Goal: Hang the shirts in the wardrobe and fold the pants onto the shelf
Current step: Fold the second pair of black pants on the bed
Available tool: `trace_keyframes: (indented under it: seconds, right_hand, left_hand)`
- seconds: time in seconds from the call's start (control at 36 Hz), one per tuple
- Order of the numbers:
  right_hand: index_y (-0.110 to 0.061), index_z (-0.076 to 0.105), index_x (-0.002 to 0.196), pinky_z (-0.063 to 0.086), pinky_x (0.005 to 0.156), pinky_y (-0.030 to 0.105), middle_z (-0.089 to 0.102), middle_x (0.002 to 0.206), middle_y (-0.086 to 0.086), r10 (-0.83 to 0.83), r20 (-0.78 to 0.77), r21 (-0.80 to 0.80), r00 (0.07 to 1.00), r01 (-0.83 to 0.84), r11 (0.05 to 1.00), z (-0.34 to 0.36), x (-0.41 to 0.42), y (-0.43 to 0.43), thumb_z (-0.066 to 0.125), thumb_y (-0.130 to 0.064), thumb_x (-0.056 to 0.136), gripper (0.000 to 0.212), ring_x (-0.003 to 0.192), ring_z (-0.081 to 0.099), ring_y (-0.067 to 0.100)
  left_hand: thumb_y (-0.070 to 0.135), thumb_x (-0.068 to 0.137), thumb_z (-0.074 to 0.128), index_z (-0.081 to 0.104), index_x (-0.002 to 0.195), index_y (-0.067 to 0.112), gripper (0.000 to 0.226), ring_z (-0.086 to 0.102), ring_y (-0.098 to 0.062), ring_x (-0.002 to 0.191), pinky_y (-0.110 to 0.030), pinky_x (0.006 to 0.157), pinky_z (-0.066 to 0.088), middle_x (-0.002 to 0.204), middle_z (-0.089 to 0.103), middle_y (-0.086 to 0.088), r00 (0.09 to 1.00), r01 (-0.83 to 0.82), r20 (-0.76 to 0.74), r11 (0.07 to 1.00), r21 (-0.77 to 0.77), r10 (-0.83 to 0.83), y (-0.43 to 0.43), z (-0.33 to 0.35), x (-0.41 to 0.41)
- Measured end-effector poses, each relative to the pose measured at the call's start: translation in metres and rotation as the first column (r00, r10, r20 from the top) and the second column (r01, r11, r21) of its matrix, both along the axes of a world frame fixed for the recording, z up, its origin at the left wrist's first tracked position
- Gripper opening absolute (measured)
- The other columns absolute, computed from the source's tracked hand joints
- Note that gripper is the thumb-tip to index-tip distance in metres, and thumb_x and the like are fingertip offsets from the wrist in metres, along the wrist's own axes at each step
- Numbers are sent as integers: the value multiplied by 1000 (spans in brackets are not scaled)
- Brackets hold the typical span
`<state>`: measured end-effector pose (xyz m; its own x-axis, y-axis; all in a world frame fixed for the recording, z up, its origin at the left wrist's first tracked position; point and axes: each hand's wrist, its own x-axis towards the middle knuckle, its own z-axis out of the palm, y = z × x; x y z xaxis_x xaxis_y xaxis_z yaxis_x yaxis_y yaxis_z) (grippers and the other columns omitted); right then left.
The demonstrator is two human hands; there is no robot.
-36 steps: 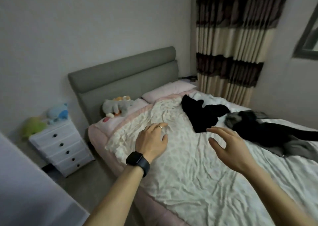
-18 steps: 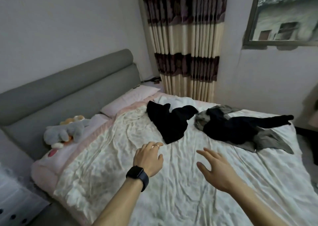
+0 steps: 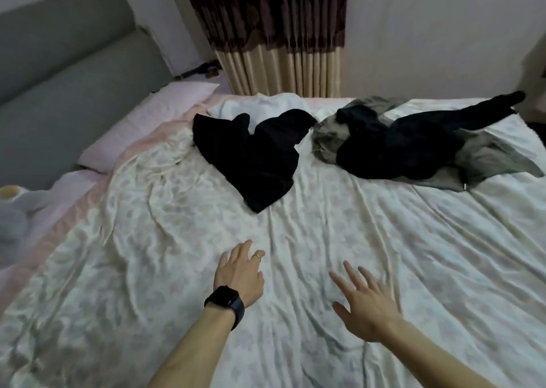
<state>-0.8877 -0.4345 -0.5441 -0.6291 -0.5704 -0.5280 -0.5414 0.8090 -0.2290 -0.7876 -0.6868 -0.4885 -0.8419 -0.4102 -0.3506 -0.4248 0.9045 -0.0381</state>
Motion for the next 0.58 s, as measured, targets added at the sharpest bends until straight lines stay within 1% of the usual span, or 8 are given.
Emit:
trace_keyframes:
  seconds: [0.06,0.14,0.25,0.31,0.39,0.44,0.5,0.58]
  right_hand:
    - [-48,-16,155,2,121,60,-34,162,-4,-15,-43,13,999,15,1000,-21,-11,-11,24,-67,99,71,153,-22,31]
    - [-49,-32,144,-1,114,70,-50,152,-6,-128,-72,65,989,133,989,-76,-30,-30,15,-77,93,76,147,-35,32]
    - [-55,-28,146,-15,105,76,-49,152,-12,-206,-24,80,978,208,975,-128,-38,-46,5,-81,89,71,141,-45,27]
    - [-56,-36,141,-20,102,75,-54,147,-15,-209,-38,62,977,211,976,-145,-40,-51,-1,-81,87,69,139,-49,25]
    - [-57,-44,133,-23,100,74,-58,143,-17,-207,-29,64,978,208,976,-157,-42,-54,-4,-82,86,67,136,-51,24]
    - [-57,-45,132,-22,101,75,-57,144,-16,-208,-42,70,977,211,975,-160,-42,-53,-3,-81,87,66,138,-50,25]
    - [-55,-46,132,-20,102,76,-57,145,-15,-201,-54,92,978,205,974,-162,-44,-53,-2,-80,88,67,139,-48,26]
    - [-55,-48,129,-20,102,77,-58,143,-14,-191,-19,137,981,192,972,-160,-48,-52,-3,-81,88,67,140,-47,28]
  left_hand:
    - [36,103,39,26,155,34,53,6,-18,153,-42,124,9,167,4,0,1000,31,-1,999,-30,-31,-20,-16,-19]
    - [38,103,39,25,156,32,55,5,-20,153,-43,123,9,167,4,-3,997,78,-7,994,-77,-79,-50,-55,-55]
    - [37,104,39,29,155,27,53,8,-22,152,-42,122,13,166,4,-4,990,140,9,979,-145,-140,-88,-87,-112]
    - [32,104,41,30,154,24,52,9,-26,152,-42,122,14,166,4,-6,987,161,8,971,-179,-162,-103,-102,-141]
    - [19,103,42,17,158,31,61,12,-32,151,-44,121,18,166,4,-12,991,130,-13,974,-186,-135,-114,-128,-173]
    - [12,104,39,12,159,31,64,25,-34,145,-44,117,27,161,18,-15,996,87,-20,983,-163,-92,-115,-138,-181]
    - [8,104,35,8,160,25,64,44,-32,129,-40,103,40,145,41,-15,996,70,-37,984,-161,-77,-114,-149,-188]
    - [8,105,33,10,159,10,58,52,-31,118,-38,90,45,132,53,-16,996,54,-63,981,-185,-67,-115,-154,-194]
